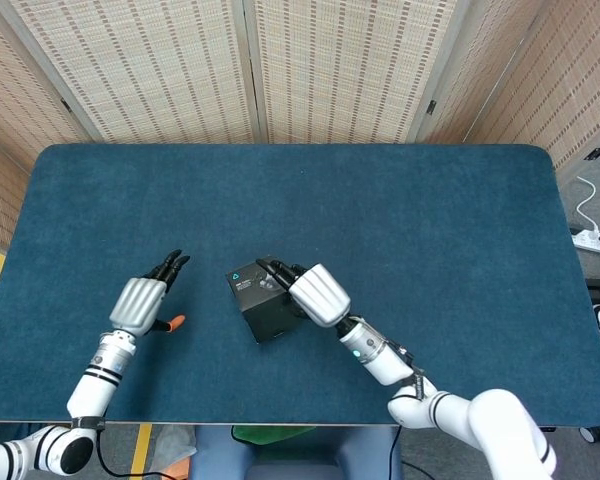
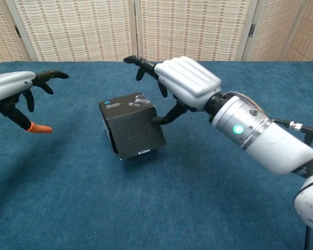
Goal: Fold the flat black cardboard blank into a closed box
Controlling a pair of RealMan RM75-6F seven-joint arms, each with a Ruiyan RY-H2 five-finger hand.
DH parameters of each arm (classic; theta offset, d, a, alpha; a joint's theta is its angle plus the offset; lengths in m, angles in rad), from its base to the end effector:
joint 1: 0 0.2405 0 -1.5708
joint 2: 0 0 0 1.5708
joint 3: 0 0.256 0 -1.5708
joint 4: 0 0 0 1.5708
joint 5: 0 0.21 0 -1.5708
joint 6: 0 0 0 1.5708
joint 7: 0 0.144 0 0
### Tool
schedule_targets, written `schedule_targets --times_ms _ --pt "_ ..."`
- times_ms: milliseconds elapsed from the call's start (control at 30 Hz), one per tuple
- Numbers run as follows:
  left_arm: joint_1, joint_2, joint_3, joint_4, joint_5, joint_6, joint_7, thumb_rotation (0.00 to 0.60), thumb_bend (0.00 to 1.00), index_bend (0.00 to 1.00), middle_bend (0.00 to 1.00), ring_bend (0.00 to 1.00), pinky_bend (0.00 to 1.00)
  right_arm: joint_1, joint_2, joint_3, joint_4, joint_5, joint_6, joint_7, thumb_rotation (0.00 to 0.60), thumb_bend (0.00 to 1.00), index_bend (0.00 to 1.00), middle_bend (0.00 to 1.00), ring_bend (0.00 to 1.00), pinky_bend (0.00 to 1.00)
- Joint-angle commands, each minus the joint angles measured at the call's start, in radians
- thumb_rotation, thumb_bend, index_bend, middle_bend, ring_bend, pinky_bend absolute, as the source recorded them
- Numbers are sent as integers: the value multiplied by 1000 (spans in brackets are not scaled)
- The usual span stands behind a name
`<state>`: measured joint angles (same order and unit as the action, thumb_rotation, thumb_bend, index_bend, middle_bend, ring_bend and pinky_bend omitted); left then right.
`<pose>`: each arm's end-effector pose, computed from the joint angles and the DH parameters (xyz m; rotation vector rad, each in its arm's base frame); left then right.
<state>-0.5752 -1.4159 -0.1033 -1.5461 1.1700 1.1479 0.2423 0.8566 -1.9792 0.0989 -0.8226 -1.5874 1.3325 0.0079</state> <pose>-0.2126 0.3141 0.0381 -1.6655 -0.9774 -0.9247 -0.0909 -0.3446 -0.0785 1.8915 -0.4665 1.4209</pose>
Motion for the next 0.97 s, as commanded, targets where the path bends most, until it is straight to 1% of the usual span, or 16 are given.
schedule_targets --times_ms 33,67,100,167,200,267,367,500,567,700,800,900,967 --pt "53 24 1 2 25 91 24 600 209 0 0 208 416 -138 244 -5 -334 66 44 -141 600 84 0 218 338 793" --pt "68 30 0 5 30 117 24 600 210 0 0 209 407 -171 299 -11 -408 90 44 -159 600 85 0 210 280 670" --pt "80 34 -1 7 33 136 24 600 210 0 0 208 401 -195 340 -16 -463 109 44 -171 600 85 0 204 236 576" --pt "108 43 -2 11 42 182 19 600 211 0 12 206 380 -250 433 -29 -571 148 52 -190 600 87 0 191 146 407" --pt "121 48 -1 13 48 199 15 600 210 0 20 205 376 -273 469 -35 -608 162 59 -196 600 89 0 189 114 350" --pt "149 61 5 16 57 231 10 600 210 10 46 201 364 -323 544 -53 -673 188 73 -201 600 99 0 187 88 310" --pt "189 87 22 9 66 259 1 600 210 38 68 177 320 -393 621 -78 -722 203 115 -201 600 108 0 188 76 300" --pt "245 115 48 -14 89 307 -13 600 210 54 78 104 238 -477 692 -105 -764 210 167 -162 600 121 0 188 63 278" --pt "276 124 63 -20 114 344 -18 600 211 55 80 98 227 -519 722 -119 -778 203 197 -133 600 124 0 181 44 255" --pt "330 134 90 -34 164 411 -12 600 212 54 77 87 223 -594 757 -136 -779 185 259 -89 600 129 0 164 9 206" --pt "367 137 104 -50 192 455 1 600 211 55 69 85 218 -644 773 -144 -781 181 293 -46 600 130 0 159 0 190" --pt "396 141 117 -71 212 480 17 600 211 55 59 81 211 -681 788 -149 -781 181 300 -1 600 132 0 150 0 173" --pt "410 143 120 -80 224 490 28 600 211 52 49 58 197 -696 795 -152 -778 175 294 21 600 133 0 140 0 155"
